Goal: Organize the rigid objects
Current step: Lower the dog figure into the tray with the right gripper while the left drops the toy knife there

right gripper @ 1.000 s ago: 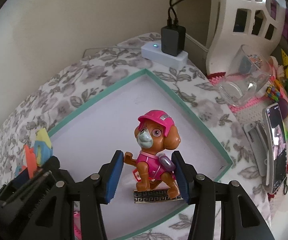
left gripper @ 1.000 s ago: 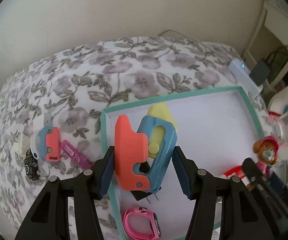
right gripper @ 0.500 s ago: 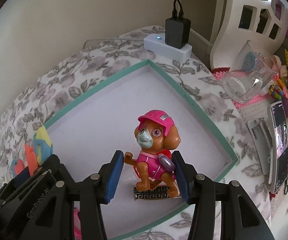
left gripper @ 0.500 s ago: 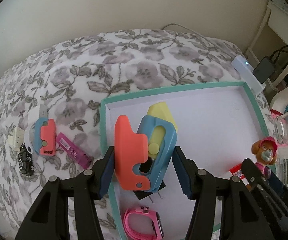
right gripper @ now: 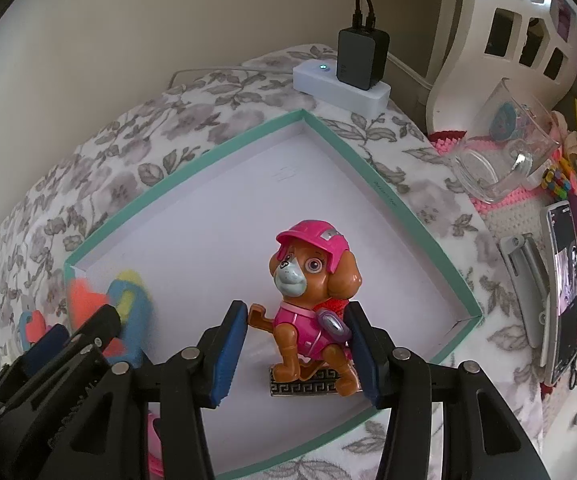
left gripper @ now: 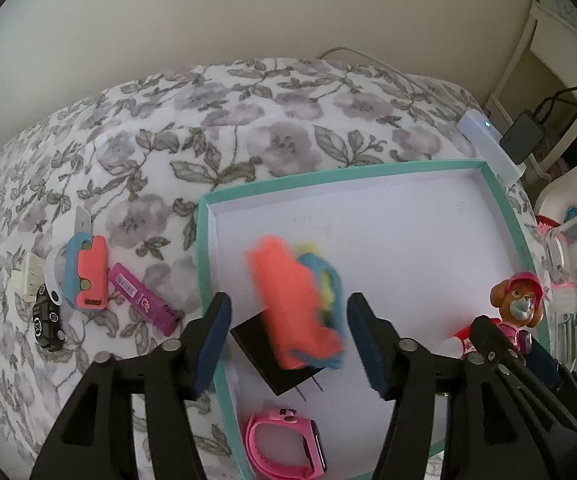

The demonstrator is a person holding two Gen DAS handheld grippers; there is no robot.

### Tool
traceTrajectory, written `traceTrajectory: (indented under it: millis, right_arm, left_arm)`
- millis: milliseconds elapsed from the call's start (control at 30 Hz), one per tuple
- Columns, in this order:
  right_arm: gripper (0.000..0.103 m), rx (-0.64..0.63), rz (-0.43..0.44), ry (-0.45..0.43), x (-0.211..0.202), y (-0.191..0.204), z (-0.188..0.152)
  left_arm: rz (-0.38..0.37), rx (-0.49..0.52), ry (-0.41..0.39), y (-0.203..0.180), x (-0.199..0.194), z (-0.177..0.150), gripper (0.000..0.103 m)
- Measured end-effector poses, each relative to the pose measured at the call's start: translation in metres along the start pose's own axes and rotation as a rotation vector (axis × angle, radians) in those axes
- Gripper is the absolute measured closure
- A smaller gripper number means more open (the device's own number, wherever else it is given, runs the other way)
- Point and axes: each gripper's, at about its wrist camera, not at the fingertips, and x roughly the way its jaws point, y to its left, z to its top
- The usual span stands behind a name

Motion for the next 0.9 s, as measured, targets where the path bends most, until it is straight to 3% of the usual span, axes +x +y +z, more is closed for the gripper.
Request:
traceTrajectory:
  millis: [333, 533, 667, 800, 900]
  right_arm:
    - [0.050, -0.017, -0.013, -0.002, -0.001, 0.003, 0.000]
    - [0.039, -0.019, -0.032, -0.010, -0.003, 0.003, 0.000]
    - [0.034, -0.028, -0.041, -0.012, -0.003, 0.004, 0.000]
    - [0.021, -0.049, -0.055, -0.014, -0.001, 0.008, -0.002]
    - [0.017, -0.074, -0.062, -0.019, 0.000, 0.012, -0.003]
  left_arm:
    - [0.043, -0.037, 0.003, 0.014, -0.004, 0.000, 0.036]
    - [0.074, -0.087, 0.001, 0.031, -0.009, 0.002, 0.035]
    - [0.098, -0.118, 0.011, 0.044, -0.008, 0.001, 0.013]
    - [0.118, -0.147, 0.024, 0.057, -0.007, 0.000, 0.013]
    - [0.139, -0.164, 0.030, 0.065, -0.005, -0.001, 0.013]
